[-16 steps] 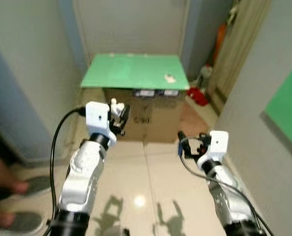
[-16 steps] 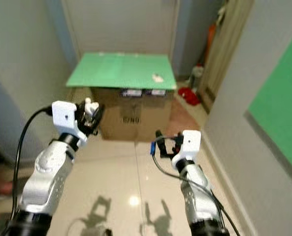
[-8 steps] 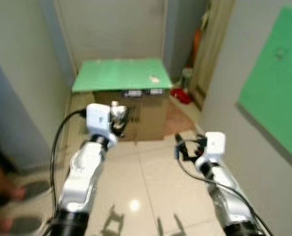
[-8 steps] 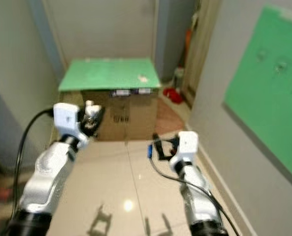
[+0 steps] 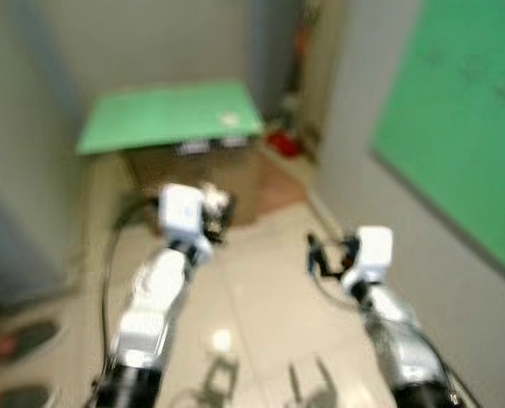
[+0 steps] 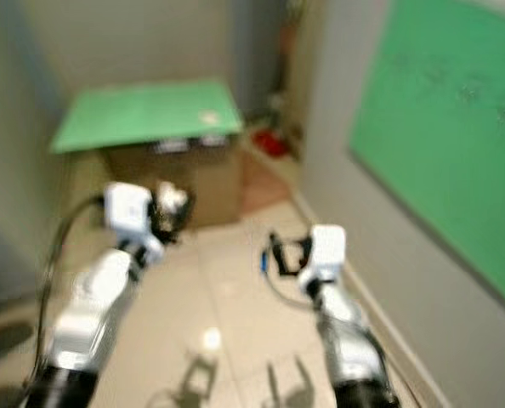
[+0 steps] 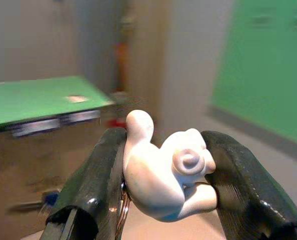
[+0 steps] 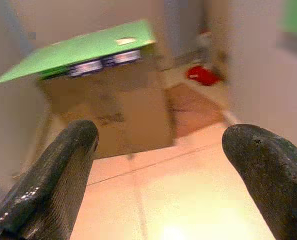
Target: Hang keys on a hook
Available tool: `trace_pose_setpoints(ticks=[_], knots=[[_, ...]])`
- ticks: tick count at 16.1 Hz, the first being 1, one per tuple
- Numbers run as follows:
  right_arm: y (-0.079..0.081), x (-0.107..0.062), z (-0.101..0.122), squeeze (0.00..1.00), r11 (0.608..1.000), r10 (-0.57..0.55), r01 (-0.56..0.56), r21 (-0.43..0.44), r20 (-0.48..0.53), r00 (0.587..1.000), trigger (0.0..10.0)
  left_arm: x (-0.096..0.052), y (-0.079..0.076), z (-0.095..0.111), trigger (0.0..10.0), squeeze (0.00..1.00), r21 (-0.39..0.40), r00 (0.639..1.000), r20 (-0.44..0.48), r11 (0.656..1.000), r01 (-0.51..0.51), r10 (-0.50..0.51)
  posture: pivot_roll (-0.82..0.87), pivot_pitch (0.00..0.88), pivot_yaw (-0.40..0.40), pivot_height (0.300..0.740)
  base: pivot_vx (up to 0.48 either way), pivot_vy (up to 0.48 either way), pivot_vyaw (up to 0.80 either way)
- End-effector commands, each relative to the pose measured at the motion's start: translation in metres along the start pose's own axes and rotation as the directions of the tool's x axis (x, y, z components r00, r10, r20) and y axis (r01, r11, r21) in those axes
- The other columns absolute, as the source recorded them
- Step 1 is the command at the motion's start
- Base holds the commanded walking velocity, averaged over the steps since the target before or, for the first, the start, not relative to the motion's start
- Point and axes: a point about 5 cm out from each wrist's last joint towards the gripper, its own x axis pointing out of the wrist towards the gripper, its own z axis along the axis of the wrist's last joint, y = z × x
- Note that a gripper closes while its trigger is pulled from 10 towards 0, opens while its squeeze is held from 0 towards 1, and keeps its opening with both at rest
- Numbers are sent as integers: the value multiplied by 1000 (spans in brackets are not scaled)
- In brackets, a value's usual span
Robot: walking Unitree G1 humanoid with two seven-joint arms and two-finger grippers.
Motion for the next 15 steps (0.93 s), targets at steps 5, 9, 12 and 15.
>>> trace_pose_setpoints(ticks=[5,9,12,15], knots=[[6,2,2,0,1000,13,-13,7,8,1000,10000,2,9,7,0,0,51,1000,6,999,1,-1,-70,0,27,717,0,0,-675],[5,3,2,0,1000,8,-8,6,12,1000,10000,3,8,5,0,0,62,1000,-10,998,19,-19,-70,0,30,717,0,0,-656],[4,2,1,0,1000,6,-6,2,14,1000,10000,2,8,3,0,0,71,999,-18,997,31,-30,-69,0,31,717,0,0,-631],[4,2,2,0,1000,3,-3,-3,17,1000,10000,2,7,2,0,0,77,999,-19,996,49,-47,-69,0,31,717,0,0,-592]])
